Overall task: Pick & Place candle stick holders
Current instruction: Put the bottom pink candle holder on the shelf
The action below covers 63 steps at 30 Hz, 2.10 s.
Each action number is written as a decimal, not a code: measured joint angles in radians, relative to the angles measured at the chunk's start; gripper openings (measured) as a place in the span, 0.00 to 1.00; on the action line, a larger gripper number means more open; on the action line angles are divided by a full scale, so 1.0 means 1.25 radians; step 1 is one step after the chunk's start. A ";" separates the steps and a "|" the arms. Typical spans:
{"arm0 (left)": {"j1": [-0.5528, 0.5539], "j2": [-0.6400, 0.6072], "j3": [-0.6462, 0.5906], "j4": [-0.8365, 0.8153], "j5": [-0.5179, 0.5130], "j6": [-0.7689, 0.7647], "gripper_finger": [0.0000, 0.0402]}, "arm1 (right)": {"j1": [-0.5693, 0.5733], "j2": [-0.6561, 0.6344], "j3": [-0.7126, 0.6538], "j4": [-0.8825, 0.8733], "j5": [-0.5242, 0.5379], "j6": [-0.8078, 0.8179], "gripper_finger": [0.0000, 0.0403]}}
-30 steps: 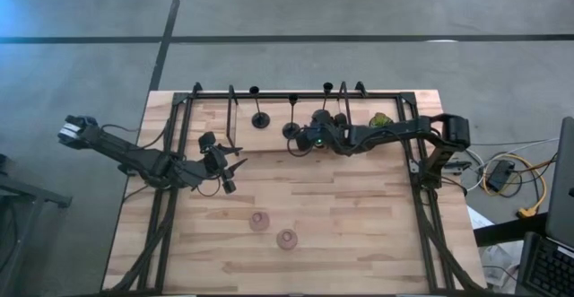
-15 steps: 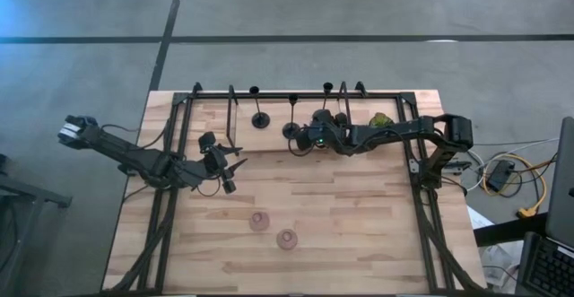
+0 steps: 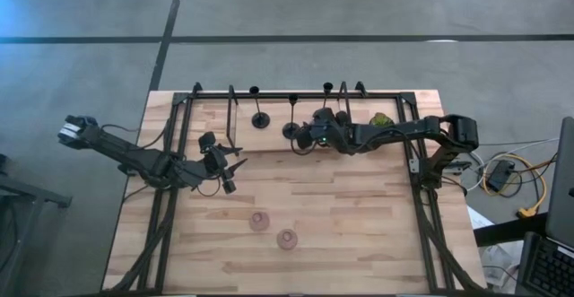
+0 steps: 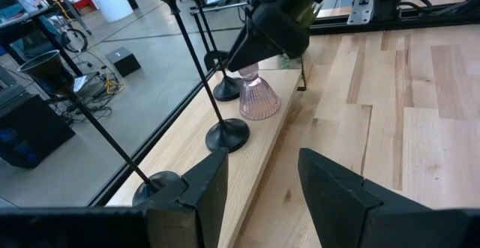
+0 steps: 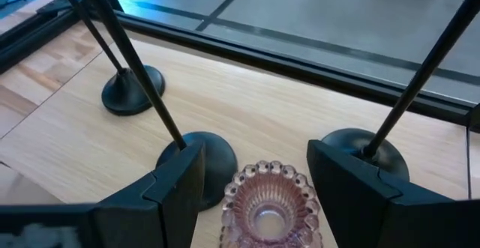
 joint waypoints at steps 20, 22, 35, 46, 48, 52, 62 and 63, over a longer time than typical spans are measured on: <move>0.000 0.000 0.000 0.000 0.000 0.000 0.42 | 0.017 0.000 0.000 0.055 0.002 -0.041 0.56; 0.000 0.000 0.000 0.000 0.000 0.000 0.42 | 0.021 -0.001 0.000 0.056 0.002 -0.043 0.56; 0.000 0.000 0.000 0.000 0.000 0.000 0.42 | 0.081 -0.043 0.000 0.094 0.002 -0.109 0.56; 0.000 0.000 0.000 0.000 0.000 0.006 0.42 | 0.249 -0.044 0.000 0.180 0.022 -0.258 0.53; 0.000 0.000 0.000 0.000 0.000 0.007 0.42 | 0.277 -0.020 -0.003 0.184 0.066 -0.278 0.51; 0.000 0.000 0.000 0.000 0.000 0.008 0.42 | 0.315 0.023 -0.021 0.215 0.110 -0.283 0.48; 0.000 -0.005 0.000 -0.003 0.000 0.039 0.42 | 0.325 0.059 -0.161 0.469 0.172 -0.356 0.42; 0.000 -0.006 0.000 -0.003 0.000 0.039 0.42 | 0.321 0.058 -0.178 0.502 0.171 -0.352 0.42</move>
